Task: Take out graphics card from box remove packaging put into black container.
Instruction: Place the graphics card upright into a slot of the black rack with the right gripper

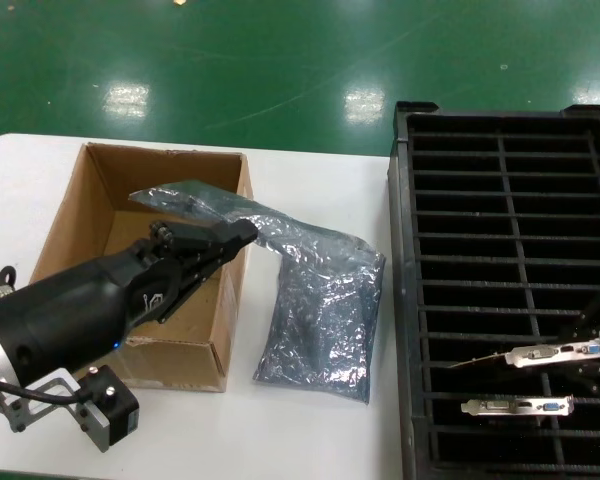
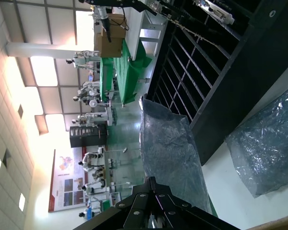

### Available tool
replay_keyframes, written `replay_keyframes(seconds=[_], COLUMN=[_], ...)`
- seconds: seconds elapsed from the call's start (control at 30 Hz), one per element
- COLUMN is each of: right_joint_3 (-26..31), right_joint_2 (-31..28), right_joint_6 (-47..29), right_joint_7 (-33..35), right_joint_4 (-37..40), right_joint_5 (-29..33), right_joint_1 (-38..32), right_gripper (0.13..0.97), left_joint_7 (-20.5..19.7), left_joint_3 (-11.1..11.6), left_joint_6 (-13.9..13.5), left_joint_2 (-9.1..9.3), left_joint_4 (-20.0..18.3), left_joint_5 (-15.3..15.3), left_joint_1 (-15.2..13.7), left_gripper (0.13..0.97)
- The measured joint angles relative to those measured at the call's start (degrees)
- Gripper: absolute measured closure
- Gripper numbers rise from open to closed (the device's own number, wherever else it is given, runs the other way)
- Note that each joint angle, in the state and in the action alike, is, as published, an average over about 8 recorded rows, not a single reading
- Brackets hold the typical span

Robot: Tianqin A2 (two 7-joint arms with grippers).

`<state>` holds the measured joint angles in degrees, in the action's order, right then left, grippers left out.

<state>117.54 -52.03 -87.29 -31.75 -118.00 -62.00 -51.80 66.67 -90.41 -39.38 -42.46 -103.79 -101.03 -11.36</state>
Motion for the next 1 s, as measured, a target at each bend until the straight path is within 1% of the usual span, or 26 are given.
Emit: replay_keyframes(seconds=[0.13,0.4,0.53,0.77,1.0], right_joint_3=[0.29,1.95,2.38,2.66,4.48], right_joint_2=[0.04,-1.63,-2.08,-1.69,-0.53], right_joint_6=[-1.05,-2.37,-2.53,-2.60,-2.62], right_joint_7=[-1.58,-6.76,-9.11,-11.87,-12.23], right_joint_4=[0.00,0.33,1.23,3.58,6.15], right_joint_5=[-1.39,-7.19,-8.84,-8.64,-6.41], right_joint_1=[-0.87,-4.24,-5.73,-7.16,-8.17], right_gripper=[0.907,0.907,0.907,0.907,0.907], left_joint_7=[0.00,0.00,0.00,0.00,0.00], left_joint_3=[0.00,0.00,0.00,0.00,0.00], left_joint_6=[0.00,0.00,0.00,0.00,0.00], left_joint_2=[0.00,0.00,0.00,0.00,0.00], left_joint_4=[0.00,0.00,0.00,0.00,0.00], left_joint_5=[0.00,0.00,0.00,0.00,0.00], left_joint_1=[0.00,0.00,0.00,0.00,0.00], left_gripper=[0.957,0.957,0.957,0.957,0.957])
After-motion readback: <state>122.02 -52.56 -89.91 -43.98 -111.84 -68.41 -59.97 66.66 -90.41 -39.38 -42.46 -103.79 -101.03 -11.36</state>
